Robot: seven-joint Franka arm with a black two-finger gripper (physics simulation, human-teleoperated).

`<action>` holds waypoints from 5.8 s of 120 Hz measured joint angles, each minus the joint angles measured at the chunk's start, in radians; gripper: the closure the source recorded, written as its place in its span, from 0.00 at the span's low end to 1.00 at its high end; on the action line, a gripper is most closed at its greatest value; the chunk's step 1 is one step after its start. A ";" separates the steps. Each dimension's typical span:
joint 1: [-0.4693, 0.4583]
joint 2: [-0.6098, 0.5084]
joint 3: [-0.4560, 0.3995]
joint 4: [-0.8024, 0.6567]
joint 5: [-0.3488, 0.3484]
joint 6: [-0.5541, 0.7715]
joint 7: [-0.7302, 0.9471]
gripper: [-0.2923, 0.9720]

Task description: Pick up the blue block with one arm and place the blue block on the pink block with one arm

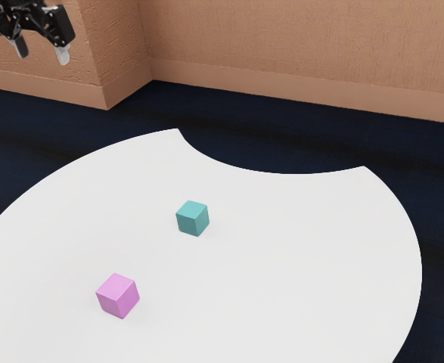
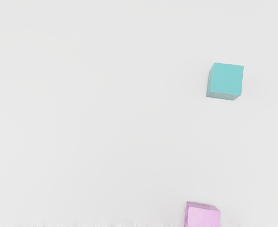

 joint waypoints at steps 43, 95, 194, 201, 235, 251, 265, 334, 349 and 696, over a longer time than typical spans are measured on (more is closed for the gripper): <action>0.034 0.055 0.030 -0.005 0.028 0.002 -0.001 0.23; 0.022 0.256 0.044 -0.312 -0.007 0.304 -0.052 0.23; 0.026 0.532 -0.062 -0.356 -0.117 0.634 -0.064 0.23; 0.026 0.559 -0.071 -0.328 -0.123 0.636 -0.063 0.23; 0.026 0.671 -0.102 -0.212 -0.154 0.641 -0.058 0.23; 0.026 0.718 -0.104 -0.166 -0.165 0.640 -0.057 0.23; 0.026 0.751 -0.110 -0.155 -0.175 0.641 -0.056 0.23; 0.046 0.842 -0.111 -0.089 -0.218 0.641 -0.054 0.38; 0.050 0.846 -0.111 -0.085 -0.225 0.642 -0.056 0.40; -0.063 -0.149 -0.037 -1.127 0.017 0.771 -0.018 0.25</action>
